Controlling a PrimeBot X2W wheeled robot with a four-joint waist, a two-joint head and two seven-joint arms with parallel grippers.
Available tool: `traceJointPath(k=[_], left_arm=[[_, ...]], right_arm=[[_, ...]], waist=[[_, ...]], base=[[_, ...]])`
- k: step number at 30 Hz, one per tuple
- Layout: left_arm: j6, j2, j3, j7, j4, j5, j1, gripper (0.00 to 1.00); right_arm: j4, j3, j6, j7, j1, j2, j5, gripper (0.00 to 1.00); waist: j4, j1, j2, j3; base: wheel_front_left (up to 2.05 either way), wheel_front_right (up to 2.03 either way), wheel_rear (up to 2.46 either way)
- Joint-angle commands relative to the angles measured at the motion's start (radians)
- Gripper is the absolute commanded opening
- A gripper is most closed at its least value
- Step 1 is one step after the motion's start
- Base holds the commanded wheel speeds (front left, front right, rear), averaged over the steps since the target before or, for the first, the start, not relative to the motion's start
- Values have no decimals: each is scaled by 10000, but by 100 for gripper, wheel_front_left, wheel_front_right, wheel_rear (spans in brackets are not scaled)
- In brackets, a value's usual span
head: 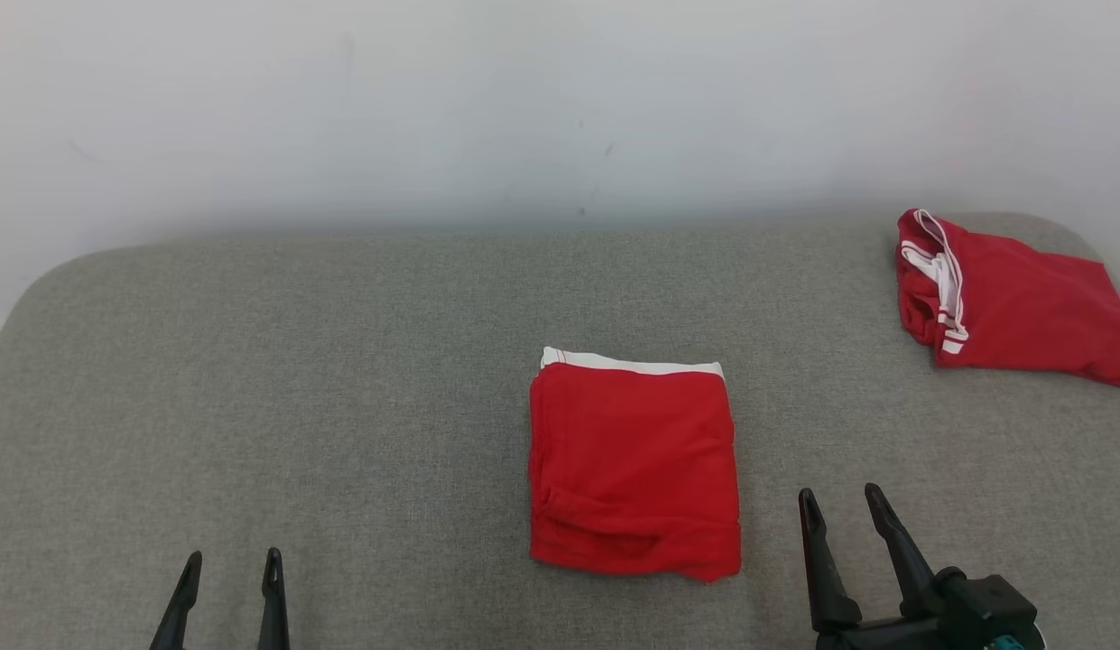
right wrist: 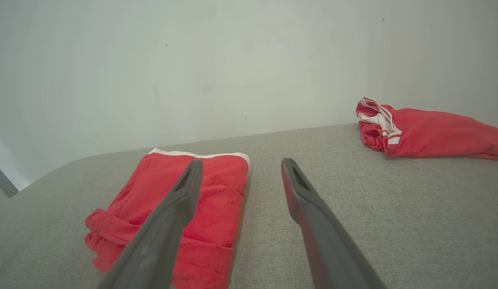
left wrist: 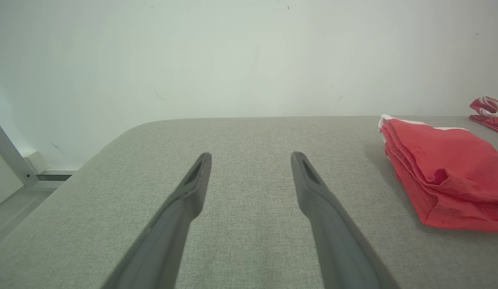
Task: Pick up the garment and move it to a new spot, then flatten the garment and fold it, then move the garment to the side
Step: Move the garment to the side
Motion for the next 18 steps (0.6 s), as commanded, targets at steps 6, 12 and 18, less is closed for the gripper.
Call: traceJointPath(k=[6, 12, 18], left_arm=[[14, -26, 5, -26, -75, 137, 131, 100], [14, -56, 17, -26, -89, 190, 159, 100], [14, -71, 21, -26, -111, 190, 135, 100]], right_arm=[[99, -1, -30, -39, -67, 72, -97, 100], [188, -42, -30, -39, -121, 80, -126, 100], [269, -17, -30, -39, -189, 87, -158, 100]], waist=[[30, 0, 0, 12], [23, 0, 0, 16], [-10, 0, 0, 41]], base=[[0, 0, 0], [0, 0, 0], [0, 0, 0]])
